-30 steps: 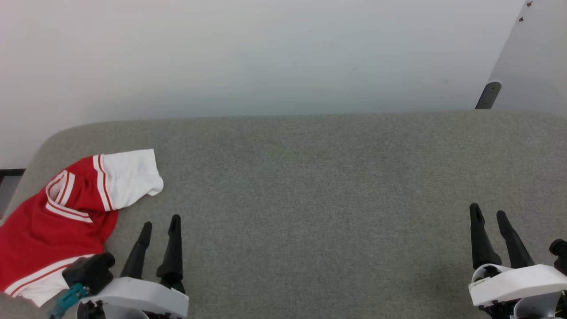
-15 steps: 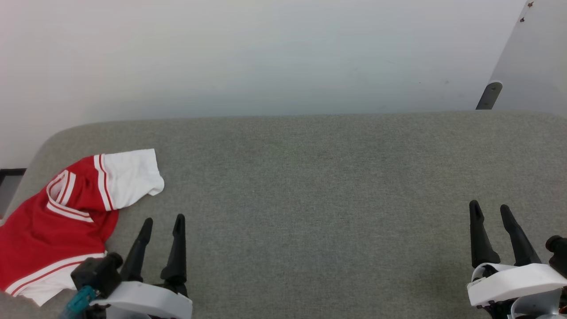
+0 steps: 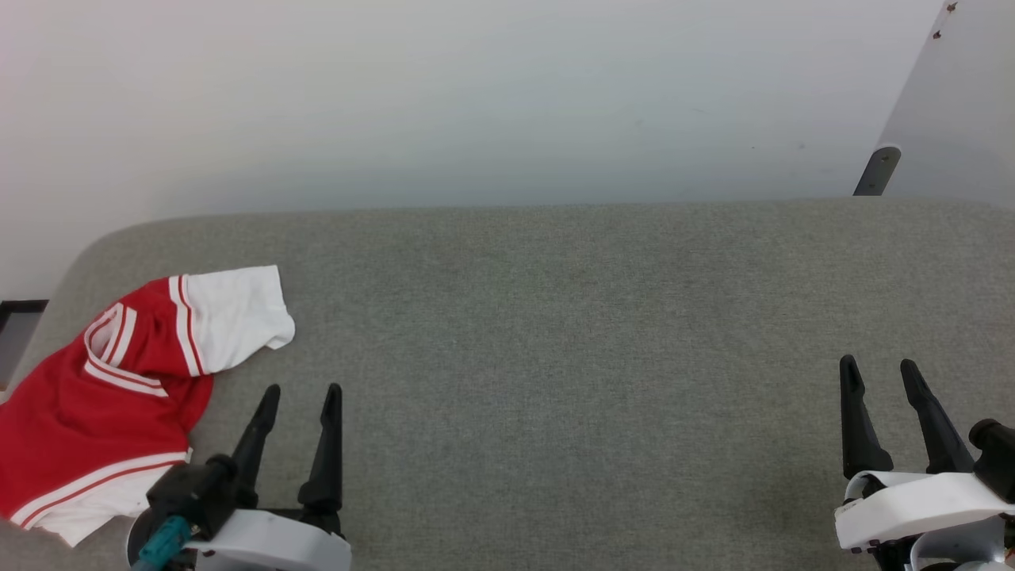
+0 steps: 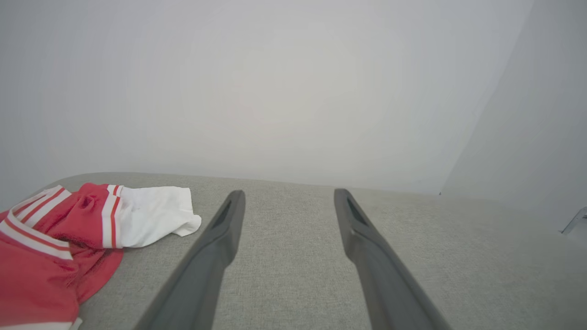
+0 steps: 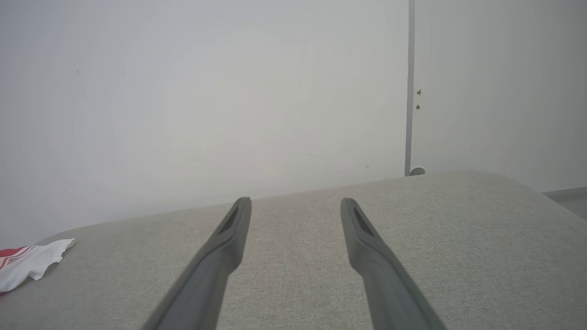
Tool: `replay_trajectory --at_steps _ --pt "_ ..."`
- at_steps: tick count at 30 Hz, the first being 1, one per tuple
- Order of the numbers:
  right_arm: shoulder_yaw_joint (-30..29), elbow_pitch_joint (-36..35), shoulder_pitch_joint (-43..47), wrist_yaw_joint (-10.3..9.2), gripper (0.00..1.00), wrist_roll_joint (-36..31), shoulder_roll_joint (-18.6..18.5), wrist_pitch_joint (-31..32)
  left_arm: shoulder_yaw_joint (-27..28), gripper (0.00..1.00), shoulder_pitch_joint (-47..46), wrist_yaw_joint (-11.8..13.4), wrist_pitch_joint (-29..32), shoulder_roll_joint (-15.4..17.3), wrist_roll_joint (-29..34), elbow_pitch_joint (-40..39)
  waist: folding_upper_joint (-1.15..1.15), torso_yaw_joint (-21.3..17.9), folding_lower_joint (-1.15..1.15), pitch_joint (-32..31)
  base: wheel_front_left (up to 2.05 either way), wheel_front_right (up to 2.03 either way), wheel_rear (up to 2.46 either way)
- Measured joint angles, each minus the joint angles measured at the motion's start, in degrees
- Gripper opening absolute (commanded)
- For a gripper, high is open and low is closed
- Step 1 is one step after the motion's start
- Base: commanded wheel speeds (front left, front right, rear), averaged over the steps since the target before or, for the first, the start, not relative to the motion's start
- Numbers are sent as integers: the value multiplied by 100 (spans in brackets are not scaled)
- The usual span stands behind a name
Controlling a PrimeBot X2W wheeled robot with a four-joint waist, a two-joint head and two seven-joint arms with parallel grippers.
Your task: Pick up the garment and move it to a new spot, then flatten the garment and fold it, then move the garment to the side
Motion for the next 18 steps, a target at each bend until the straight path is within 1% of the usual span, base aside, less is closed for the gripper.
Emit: replay_trajectory --at_steps 18 --pt "-5 -124 57 0 100 -786 0 -140 -43 100 26 -51 -190 -2 712 -43 0 50 0 10 0 0 0"
